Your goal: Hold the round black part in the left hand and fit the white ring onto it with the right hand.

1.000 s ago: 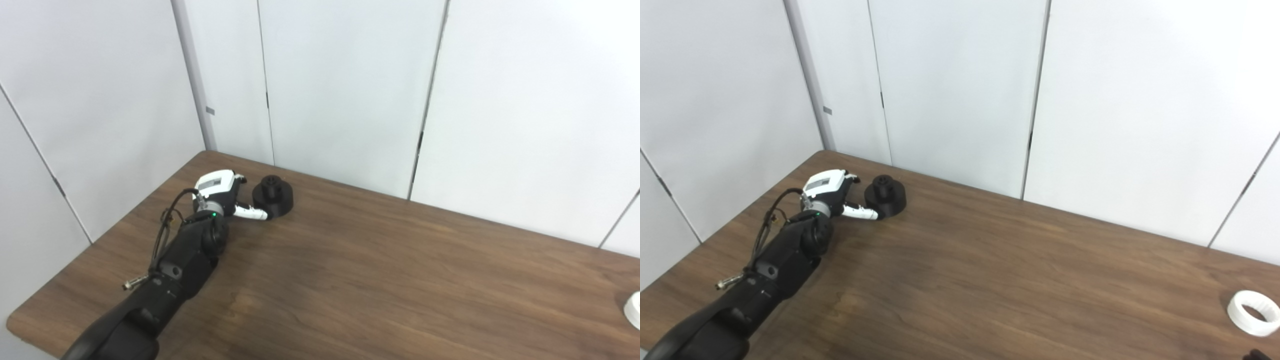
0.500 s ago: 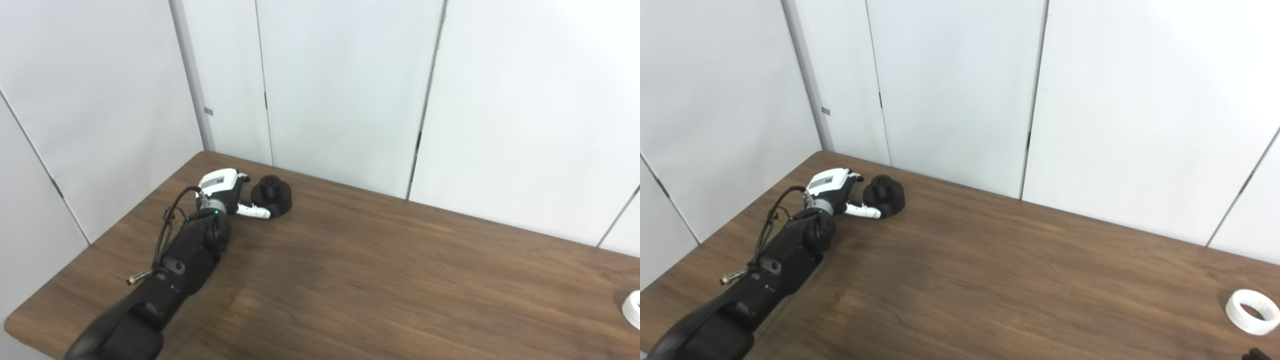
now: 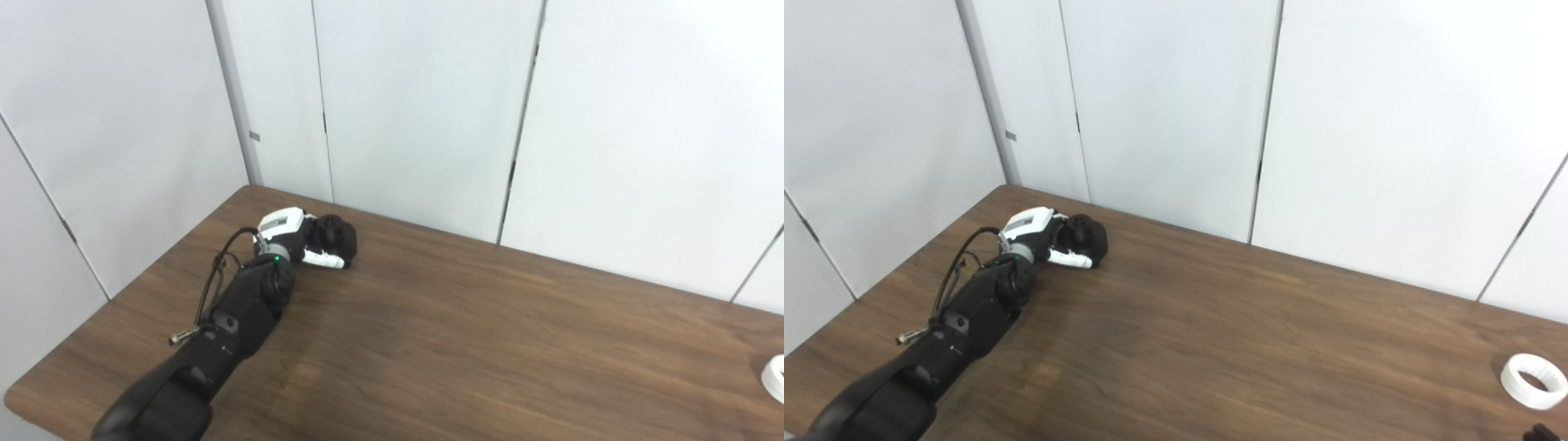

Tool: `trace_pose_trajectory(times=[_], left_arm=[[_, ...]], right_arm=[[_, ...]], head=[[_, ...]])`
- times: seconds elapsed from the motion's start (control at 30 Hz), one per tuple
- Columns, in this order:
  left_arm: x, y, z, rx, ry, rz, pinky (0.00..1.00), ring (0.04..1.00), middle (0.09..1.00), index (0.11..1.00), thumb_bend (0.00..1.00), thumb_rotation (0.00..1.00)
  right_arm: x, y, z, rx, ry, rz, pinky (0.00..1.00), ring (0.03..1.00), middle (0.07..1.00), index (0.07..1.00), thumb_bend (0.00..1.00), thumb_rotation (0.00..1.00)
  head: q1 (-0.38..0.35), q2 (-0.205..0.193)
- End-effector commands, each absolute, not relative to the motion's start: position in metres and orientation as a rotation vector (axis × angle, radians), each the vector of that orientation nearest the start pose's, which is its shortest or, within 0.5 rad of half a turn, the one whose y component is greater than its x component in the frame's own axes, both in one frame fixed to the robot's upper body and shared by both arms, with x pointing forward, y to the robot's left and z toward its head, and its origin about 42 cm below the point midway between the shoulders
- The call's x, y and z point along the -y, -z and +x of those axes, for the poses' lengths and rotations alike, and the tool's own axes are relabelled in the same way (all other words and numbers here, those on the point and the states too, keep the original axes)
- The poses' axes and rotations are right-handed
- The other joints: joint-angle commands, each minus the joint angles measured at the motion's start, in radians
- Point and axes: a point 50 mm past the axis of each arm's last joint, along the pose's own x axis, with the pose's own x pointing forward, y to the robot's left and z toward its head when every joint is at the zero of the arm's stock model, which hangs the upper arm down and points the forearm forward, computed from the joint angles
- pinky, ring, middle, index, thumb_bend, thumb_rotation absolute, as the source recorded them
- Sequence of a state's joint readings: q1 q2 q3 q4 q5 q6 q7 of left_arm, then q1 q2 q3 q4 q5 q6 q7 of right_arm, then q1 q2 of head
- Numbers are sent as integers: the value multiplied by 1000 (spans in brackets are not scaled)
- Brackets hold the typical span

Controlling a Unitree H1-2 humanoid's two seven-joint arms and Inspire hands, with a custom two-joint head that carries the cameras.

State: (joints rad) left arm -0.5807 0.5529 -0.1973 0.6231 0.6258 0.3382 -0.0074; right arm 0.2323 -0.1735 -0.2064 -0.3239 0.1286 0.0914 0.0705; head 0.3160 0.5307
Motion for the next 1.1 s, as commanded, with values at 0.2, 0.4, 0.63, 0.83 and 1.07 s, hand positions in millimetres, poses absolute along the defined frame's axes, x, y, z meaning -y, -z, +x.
trace_pose_trajectory(times=[0.2, 0.4, 0.63, 0.83, 1.07], left_arm=[[-404, -212, 471, -266, -249, 1217, 1000, 1000, 1000, 853, 1000, 500], [-403, -210, 471, -259, -254, 1218, 1000, 1000, 1000, 834, 1000, 484], [-403, -208, 470, -251, -270, 1228, 1000, 1000, 979, 785, 1000, 446], [-404, -207, 470, -228, -283, 1240, 1000, 1000, 933, 683, 975, 453], [-403, -201, 470, -130, -366, 1241, 1000, 924, 823, 508, 609, 136]], right_arm=[[316, -153, 202, 91, 135, -111, 737, 868, 878, 862, 595, 973], [315, -155, 201, 87, 135, -109, 755, 880, 885, 871, 603, 976], [315, -156, 201, 87, 138, -114, 755, 880, 885, 871, 627, 972], [315, -155, 201, 97, 135, -117, 767, 879, 886, 872, 626, 971], [315, -155, 200, 101, 140, -120, 805, 895, 894, 882, 650, 957]], head=[[-1, 7], [-4, 11], [2, 11], [-7, 15], [-5, 18]])
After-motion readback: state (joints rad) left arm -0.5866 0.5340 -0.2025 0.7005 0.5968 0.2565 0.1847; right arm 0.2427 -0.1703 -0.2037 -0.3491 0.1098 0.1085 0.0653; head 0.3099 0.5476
